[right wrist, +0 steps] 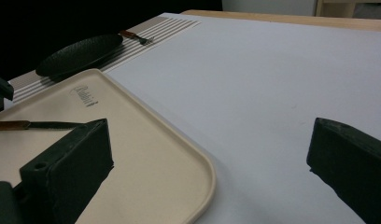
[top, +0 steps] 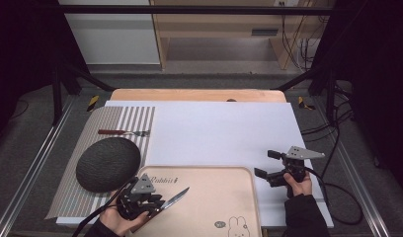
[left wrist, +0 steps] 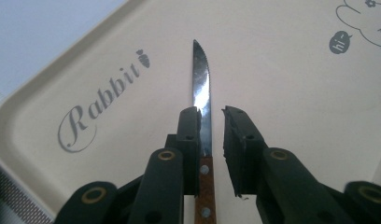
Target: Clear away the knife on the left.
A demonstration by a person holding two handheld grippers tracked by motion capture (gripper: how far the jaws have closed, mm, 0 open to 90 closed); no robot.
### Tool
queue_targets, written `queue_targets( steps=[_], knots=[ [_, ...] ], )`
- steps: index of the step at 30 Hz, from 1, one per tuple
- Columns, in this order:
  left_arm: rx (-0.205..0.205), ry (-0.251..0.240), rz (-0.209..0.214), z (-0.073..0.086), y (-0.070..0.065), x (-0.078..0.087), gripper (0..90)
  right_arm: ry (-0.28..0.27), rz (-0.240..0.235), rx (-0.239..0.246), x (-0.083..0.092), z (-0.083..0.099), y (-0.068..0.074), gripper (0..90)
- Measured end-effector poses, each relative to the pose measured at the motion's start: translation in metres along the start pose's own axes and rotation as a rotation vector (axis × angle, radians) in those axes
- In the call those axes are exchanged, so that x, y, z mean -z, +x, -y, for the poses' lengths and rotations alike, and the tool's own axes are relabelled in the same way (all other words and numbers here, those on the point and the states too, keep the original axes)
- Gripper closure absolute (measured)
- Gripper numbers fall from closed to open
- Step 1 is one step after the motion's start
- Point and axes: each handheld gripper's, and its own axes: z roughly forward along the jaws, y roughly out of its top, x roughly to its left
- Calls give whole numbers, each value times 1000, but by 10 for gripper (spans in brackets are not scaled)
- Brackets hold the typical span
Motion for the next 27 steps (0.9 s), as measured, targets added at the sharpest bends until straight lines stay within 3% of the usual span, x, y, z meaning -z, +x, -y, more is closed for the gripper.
queue_targets(
  steps=[9,19,27],
  knots=[
    [-17,1,29,-10,-2,-14,895,0,0,1,0,0,0,4],
    [-33,19,50,-9,-6,-36,898,-1,-2,2,0,0,0,4],
    [-52,34,53,-7,-7,-44,897,7,-1,4,-1,1,0,4]
  ],
)
